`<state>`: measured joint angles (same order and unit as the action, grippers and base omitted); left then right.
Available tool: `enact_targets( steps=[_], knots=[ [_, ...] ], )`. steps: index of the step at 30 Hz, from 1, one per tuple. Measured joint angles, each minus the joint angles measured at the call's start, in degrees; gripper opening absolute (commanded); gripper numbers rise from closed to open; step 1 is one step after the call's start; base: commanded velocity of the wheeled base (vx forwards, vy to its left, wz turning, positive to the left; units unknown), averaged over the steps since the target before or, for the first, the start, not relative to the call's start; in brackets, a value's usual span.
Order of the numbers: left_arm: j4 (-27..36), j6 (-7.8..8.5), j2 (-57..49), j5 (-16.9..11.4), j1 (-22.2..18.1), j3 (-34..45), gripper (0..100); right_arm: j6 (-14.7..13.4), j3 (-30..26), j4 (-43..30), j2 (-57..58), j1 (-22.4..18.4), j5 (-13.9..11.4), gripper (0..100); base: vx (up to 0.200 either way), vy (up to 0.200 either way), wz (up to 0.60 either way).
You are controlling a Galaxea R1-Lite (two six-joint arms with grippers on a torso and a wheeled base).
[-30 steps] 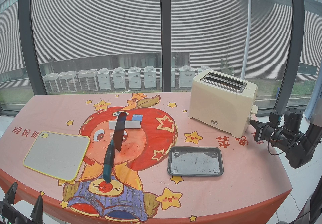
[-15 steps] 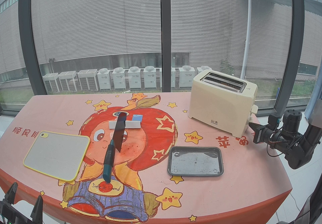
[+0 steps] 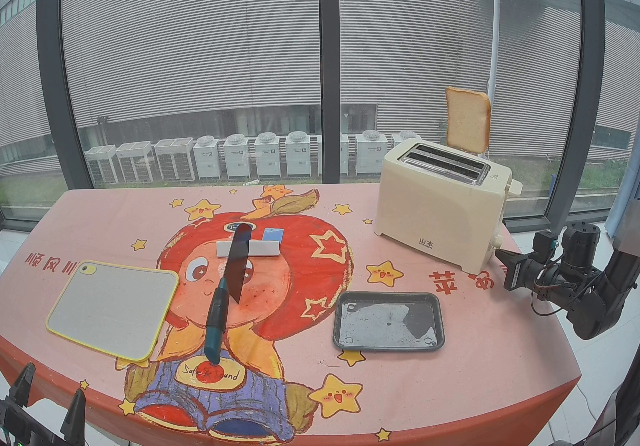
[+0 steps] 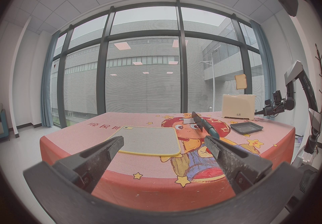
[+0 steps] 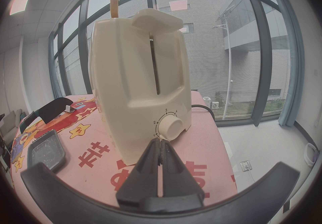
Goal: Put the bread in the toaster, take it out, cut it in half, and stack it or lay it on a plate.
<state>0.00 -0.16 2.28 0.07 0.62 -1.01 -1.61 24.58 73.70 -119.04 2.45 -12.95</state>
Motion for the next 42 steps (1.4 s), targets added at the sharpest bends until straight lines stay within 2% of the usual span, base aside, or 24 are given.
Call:
enact_targets(
  steps=[28, 37, 42],
  knots=[
    [0.0, 0.0, 0.0, 0.02, 0.0, 0.0, 100, 0.2, -0.38, 0.11, 0.11, 0.27, 0.01, 0, 0.0, 0.0, 0.0],
    [0.0, 0.0, 0.0, 0.0, 0.0, 0.0, 100, 0.24, -2.12, 0.09, 3.61, 1.62, 0.83, 0, 0.0, 0.0, 0.0],
    [0.0, 0.0, 0.0, 0.0, 0.0, 0.0, 100, 0.22, -3.52, -0.49, 7.77, 3.15, 2.46, 0, 0.0, 0.0, 0.0]
  ],
)
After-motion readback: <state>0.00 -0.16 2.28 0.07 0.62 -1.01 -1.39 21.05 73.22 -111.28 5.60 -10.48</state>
